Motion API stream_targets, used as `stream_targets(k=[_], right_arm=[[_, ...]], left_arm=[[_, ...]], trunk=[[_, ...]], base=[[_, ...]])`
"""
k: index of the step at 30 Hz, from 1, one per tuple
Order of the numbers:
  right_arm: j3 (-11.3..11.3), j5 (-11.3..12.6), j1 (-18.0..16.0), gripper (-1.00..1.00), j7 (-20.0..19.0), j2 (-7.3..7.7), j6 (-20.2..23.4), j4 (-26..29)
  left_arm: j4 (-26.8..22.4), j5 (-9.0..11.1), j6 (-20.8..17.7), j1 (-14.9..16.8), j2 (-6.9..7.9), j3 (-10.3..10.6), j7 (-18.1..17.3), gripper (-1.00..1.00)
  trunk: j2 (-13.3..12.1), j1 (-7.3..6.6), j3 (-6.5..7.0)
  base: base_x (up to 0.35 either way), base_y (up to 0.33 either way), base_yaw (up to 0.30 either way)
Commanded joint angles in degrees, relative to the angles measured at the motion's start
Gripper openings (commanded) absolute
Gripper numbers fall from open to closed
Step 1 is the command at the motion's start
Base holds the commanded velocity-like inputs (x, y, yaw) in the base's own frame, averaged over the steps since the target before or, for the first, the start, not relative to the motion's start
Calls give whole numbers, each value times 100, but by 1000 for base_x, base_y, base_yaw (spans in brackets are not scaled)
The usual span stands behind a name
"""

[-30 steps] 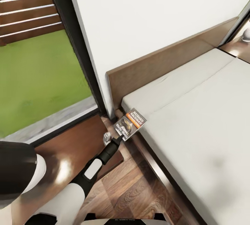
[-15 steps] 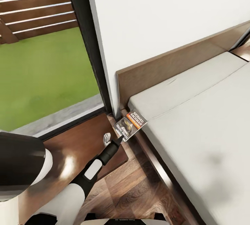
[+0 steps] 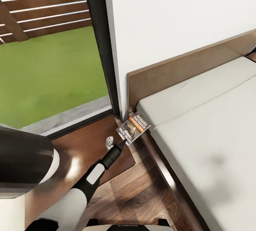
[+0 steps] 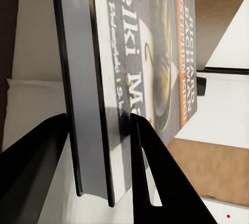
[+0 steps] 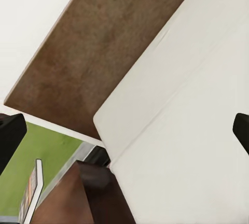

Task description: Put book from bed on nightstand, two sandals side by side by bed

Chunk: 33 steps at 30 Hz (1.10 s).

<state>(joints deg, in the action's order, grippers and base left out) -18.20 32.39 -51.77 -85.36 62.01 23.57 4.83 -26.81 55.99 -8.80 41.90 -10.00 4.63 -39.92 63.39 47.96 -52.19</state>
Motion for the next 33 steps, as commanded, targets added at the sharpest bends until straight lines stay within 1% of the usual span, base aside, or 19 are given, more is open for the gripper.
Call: stream_targets(k=[1, 5, 14, 24, 33], right_arm=[[9, 12, -9, 100, -21, 3, 60, -8], [9, 12, -9, 100, -27, 4, 56, -8], [9, 13, -9, 100, -25, 4, 46, -8], [9, 13, -9, 100, -24, 4, 51, -9], [9, 13, -9, 100, -25, 4, 32, -16]], left_arm=[[1, 61, -60, 2, 0, 3, -14, -100], [1, 61, -60, 2, 0, 0, -8, -100], [1, 61, -60, 2, 0, 3, -8, -100], [7, 61, -69, 2, 0, 12, -16, -100], [8, 61, -69, 2, 0, 12, -16, -100]], trunk=[[3, 0, -3], [3, 0, -1], [3, 0, 52], [3, 0, 59], [3, 0, 134]], base=[[0, 0, 5], [0, 0, -2], [0, 0, -7], [0, 0, 0], [0, 0, 0]])
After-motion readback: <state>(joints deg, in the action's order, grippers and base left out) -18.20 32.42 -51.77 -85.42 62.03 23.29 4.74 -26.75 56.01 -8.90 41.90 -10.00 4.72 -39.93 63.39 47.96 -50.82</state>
